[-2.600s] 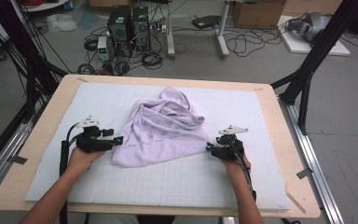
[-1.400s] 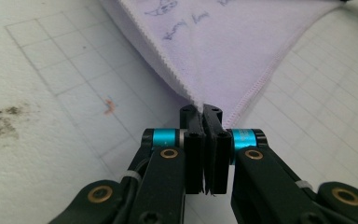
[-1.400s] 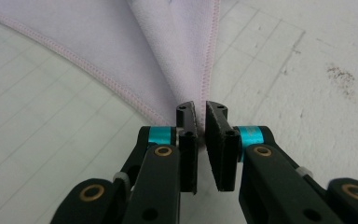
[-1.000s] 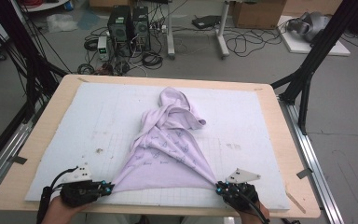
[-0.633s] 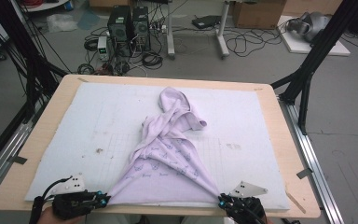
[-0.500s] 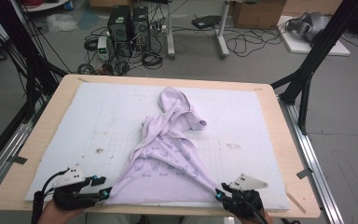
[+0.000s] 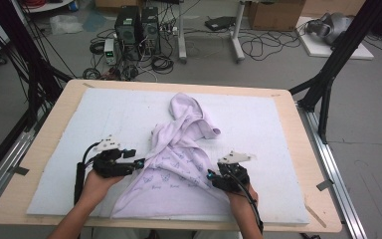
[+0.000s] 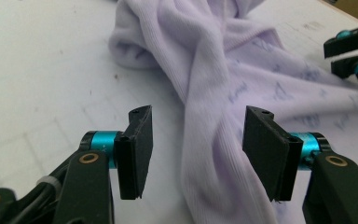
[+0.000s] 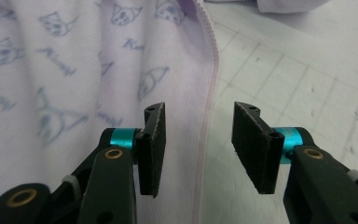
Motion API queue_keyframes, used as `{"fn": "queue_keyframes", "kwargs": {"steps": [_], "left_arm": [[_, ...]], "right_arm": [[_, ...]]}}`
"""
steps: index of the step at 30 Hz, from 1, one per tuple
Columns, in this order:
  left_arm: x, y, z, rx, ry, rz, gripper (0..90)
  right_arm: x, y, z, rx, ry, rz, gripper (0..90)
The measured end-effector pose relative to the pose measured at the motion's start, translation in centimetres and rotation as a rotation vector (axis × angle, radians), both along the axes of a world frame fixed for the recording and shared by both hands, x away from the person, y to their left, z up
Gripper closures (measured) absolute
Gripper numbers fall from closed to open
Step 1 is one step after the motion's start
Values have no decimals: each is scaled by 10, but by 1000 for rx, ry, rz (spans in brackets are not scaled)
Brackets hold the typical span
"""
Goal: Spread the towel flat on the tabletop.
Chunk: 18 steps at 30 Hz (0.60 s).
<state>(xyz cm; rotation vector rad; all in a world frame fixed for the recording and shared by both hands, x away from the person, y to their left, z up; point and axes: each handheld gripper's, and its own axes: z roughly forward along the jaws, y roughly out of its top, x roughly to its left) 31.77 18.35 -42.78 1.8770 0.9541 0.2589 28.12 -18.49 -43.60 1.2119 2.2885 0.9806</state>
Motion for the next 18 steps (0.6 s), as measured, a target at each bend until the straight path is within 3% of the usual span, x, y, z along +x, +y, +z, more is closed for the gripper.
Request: {"fn": "queue_keyframes", "kwargs": {"steps": [4, 5, 6, 7, 9, 10, 12, 14, 18], "left_arm": [[11, -12, -1, 4, 2, -10, 432], [17, -18, -3, 14, 6, -16, 440], [17, -18, -3, 14, 6, -16, 448], [20, -21, -5, 27, 13, -19, 469], [23, -29, -12, 65, 39, -39, 612], [23, -29, -12, 65, 39, -39, 751], [18, -30, -15, 129, 42, -68, 823], [16, -29, -14, 123, 37, -64, 827], [6, -10, -10, 69, 45, -44, 826]], "right_arm": [[11, 8, -4, -14, 20, 2, 591], [15, 11, -6, 1, 37, 14, 683], [15, 11, -6, 1, 37, 14, 683], [16, 12, -6, 20, 53, 40, 811], [15, 12, -6, 29, 61, 61, 860], [14, 11, -6, 36, 68, 68, 863], [12, 7, -6, 59, 82, 78, 867], [9, 5, -6, 59, 85, 84, 868], [-5, -3, -4, 30, 85, 110, 868]]}}
